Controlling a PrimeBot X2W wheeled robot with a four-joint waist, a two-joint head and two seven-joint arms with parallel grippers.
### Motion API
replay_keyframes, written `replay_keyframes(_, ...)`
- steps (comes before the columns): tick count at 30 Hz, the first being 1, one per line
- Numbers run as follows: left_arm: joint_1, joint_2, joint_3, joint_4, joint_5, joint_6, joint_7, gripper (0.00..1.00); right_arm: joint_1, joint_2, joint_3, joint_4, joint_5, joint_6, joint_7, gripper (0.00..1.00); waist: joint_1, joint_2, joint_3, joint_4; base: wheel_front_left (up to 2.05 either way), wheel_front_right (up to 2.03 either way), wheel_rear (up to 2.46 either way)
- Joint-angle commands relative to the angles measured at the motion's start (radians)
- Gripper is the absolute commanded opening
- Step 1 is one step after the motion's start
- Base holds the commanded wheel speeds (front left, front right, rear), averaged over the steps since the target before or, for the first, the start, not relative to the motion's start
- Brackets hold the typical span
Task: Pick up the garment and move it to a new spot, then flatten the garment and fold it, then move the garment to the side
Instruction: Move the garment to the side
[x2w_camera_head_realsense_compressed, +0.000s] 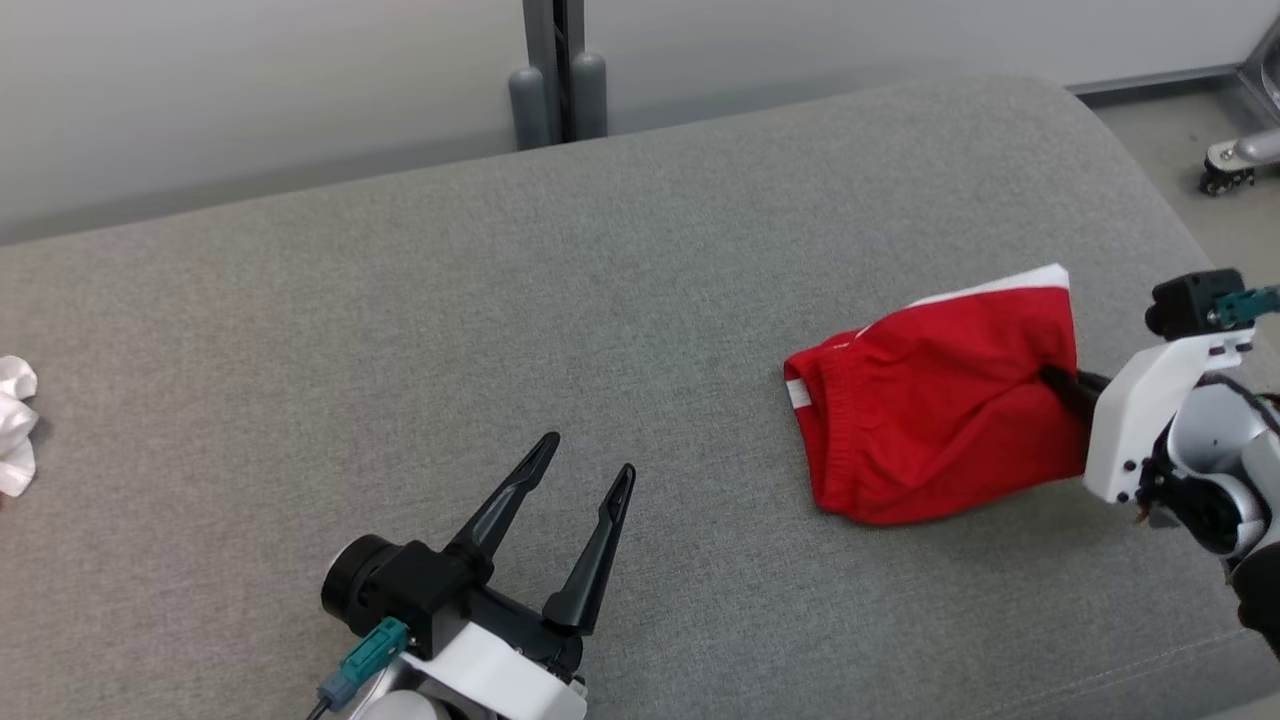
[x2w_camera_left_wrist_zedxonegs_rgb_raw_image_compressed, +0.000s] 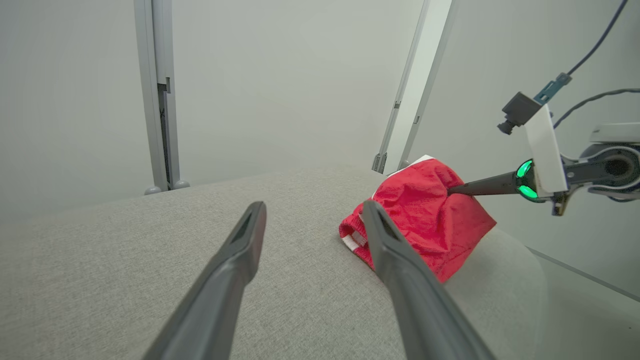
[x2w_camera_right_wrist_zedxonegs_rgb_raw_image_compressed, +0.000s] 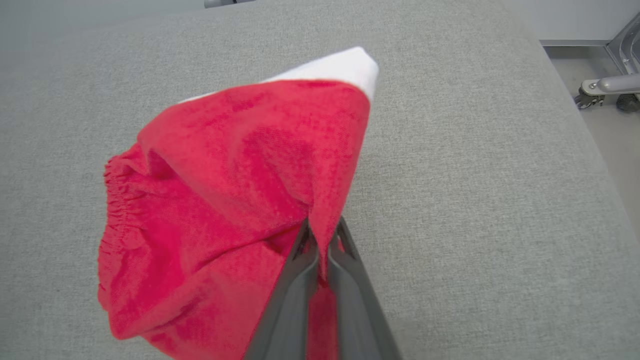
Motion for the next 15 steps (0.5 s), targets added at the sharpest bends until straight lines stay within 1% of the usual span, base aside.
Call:
replay_keyframes(1, -0.028, 0.016, -0.003, -0.012, 0.003, -0.003, 0.008, 1.0, -0.038, -0.016, 0.003, 0.001, -0.004, 0.002, -0.02, 0.0, 0.0, -0.0001, 0.065, -0.03, 0.0, 0.0, 0.0)
replay_keyframes(10, -0.087, 0.066, -0.018, -0.069, 0.01, -0.006, 0.046, 1.0, -0.192, -0.095, -0.002, 0.11, -0.044, 0.002, -0.055, 0.0, 0.0, -0.0001, 0.179, -0.027, 0.0, 0.0, 0.0)
replay_keyframes(15, -0.105, 0.077, -0.022, -0.085, 0.005, -0.007, 0.056, 1.0, -0.26, -0.106, -0.019, 0.195, -0.067, 0.001, -0.071, 0.0, 0.0, -0.0001, 0.211, -0.022, 0.0, 0.0, 0.0)
